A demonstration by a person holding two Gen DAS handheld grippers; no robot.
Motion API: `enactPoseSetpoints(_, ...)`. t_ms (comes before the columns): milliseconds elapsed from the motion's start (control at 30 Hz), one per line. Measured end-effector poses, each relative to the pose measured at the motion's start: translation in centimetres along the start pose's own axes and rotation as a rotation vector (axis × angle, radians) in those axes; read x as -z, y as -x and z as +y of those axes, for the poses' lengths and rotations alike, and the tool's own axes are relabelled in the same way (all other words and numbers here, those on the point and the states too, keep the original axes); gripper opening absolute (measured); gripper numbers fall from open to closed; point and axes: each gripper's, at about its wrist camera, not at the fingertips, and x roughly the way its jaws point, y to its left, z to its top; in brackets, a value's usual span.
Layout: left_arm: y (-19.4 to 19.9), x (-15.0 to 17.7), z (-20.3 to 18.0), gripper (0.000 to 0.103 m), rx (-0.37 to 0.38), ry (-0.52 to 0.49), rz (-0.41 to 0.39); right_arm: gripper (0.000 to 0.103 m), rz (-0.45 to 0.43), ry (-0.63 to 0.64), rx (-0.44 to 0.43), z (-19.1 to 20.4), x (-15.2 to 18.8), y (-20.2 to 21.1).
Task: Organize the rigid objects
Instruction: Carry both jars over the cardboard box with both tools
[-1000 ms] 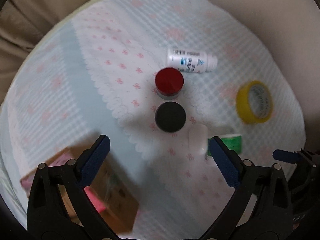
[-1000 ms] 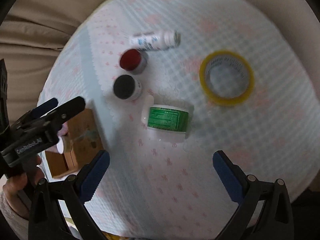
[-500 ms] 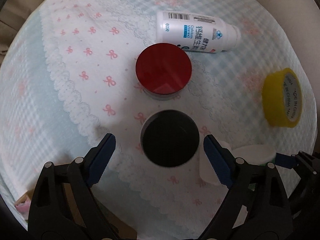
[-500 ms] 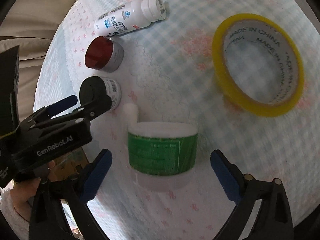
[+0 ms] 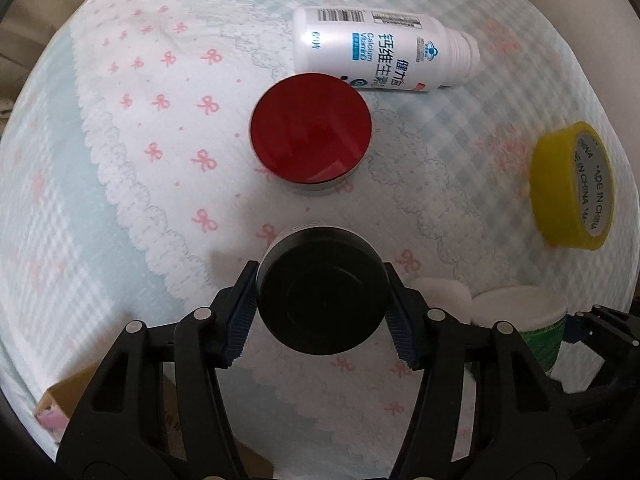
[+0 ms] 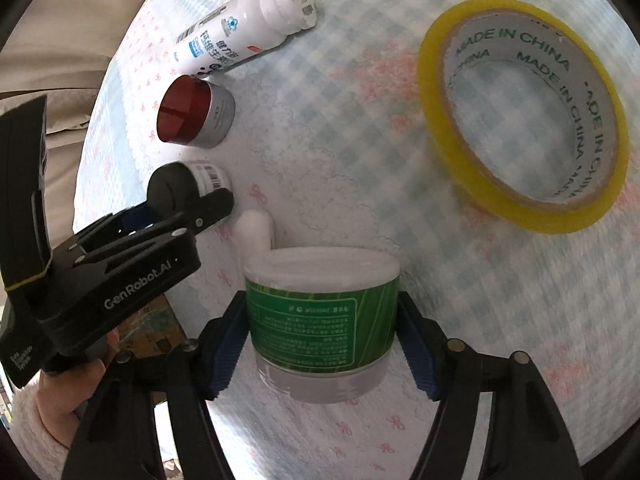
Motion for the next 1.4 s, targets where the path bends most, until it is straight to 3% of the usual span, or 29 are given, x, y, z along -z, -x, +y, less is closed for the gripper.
enactPoseSetpoints(233, 3.5, 0.1, 1.0, 0.055, -0.016, 0.036, -0.029, 0.066, -0.03, -0.029, 0.013, -0.7, 0.6, 1.9)
enactPoseSetpoints(400, 8.1, 0.8, 1.1, 0.055, -0.013, 0.077, -0.077, 0.066, -0.075, -0.024, 0.006, -0.5, 1.4, 5.0)
enactPoseSetpoints(767, 19.5, 5.1, 2.0, 0.055, 0.004, 0.234, -0.23, 0.066, -0.168, 0.126, 0.032, 4.1, 4.2, 13.6)
enactPoseSetpoints(1067, 27.5, 11.2, 5.2, 0.055, -0.046, 0.37, -0.368, 0.066, -0.233, 0.369, 0.057, 10.8, 6.8, 19.6)
enactPoseSetpoints(1400, 31.7, 20.9, 12.3, 0.055, -0.095, 0.569, -0.432, 0.066, -0.229, 0.595, 0.035, 19.7, 10.3, 19.9)
